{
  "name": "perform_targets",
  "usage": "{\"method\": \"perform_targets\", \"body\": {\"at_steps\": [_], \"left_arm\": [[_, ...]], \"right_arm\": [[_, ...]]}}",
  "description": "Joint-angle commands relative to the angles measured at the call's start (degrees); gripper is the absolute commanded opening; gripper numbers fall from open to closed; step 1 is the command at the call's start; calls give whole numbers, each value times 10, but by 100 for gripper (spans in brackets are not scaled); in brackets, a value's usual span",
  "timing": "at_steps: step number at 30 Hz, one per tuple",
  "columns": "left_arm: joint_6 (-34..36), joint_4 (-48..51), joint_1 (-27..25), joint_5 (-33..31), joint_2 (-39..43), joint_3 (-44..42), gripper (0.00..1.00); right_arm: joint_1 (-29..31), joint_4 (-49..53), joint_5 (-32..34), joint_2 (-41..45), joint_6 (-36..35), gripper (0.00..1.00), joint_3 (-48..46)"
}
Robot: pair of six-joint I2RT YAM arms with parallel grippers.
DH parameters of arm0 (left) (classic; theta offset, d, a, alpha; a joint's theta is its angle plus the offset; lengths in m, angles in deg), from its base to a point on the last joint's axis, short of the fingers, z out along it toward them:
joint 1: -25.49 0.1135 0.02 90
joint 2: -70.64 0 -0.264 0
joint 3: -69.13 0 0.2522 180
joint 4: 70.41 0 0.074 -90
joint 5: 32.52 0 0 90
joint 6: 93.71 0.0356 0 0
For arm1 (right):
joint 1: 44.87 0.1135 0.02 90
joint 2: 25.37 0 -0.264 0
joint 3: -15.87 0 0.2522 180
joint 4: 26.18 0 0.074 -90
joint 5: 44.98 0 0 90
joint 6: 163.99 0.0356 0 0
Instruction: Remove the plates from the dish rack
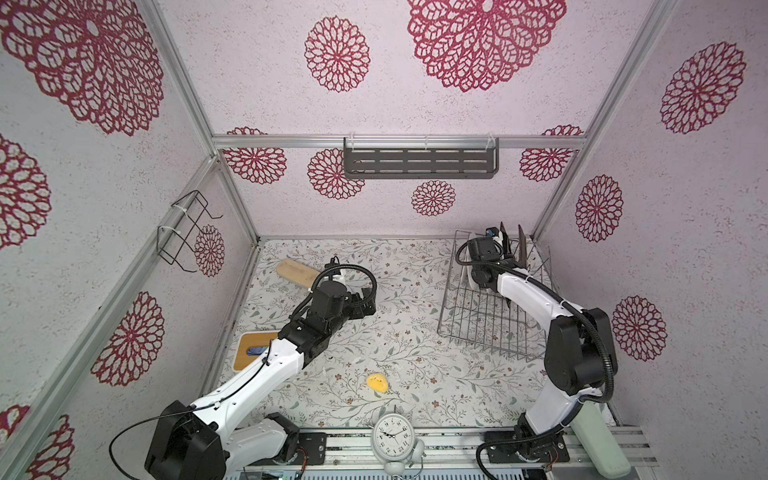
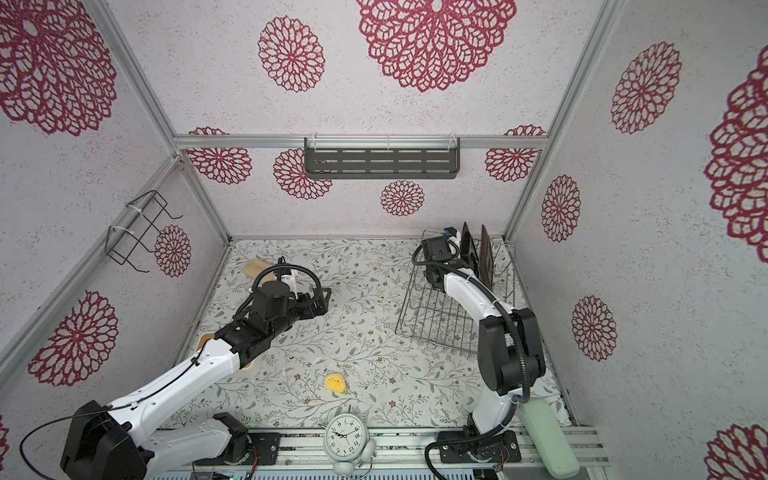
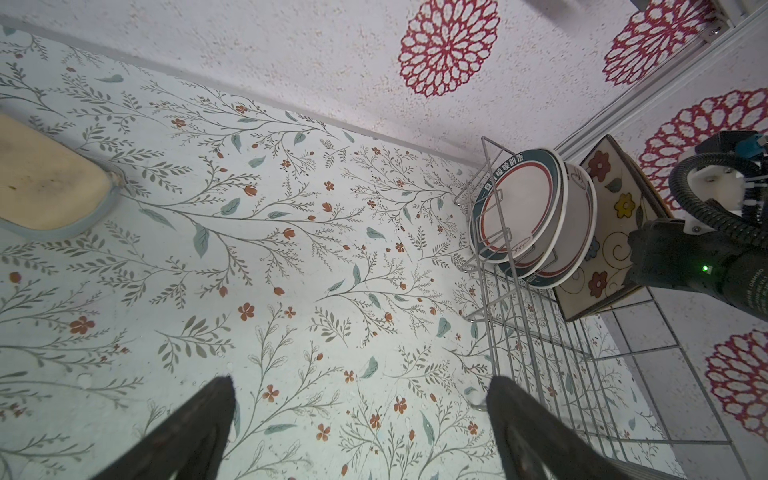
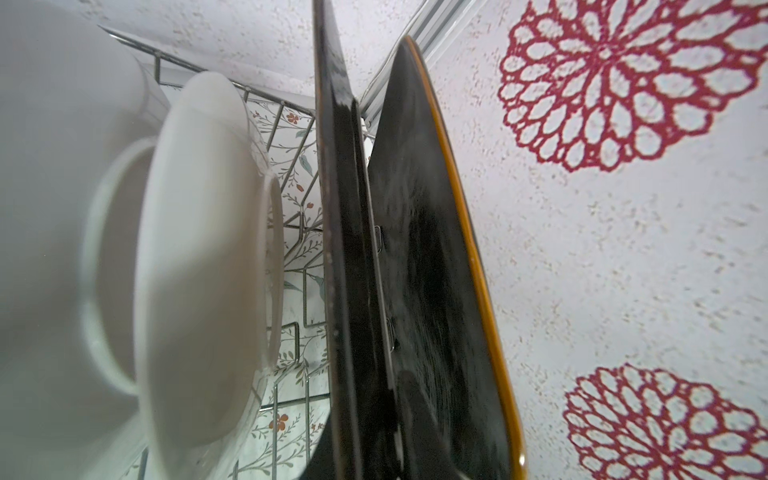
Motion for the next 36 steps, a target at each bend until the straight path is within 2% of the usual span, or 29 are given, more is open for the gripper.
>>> {"method": "perform_targets", "body": {"at_steps": [1, 8, 36], "left_arm": [[7, -3, -8, -3, 5, -3, 99], [6, -2, -9, -6, 6, -4, 99], [5, -2, -15, -11, 1, -3, 99]], "right_arm": [[-4, -29, 43, 46, -13, 0, 7], [-1, -58, 74, 53, -38, 0, 7], [21, -159, 110, 93, -113, 0, -13]]}}
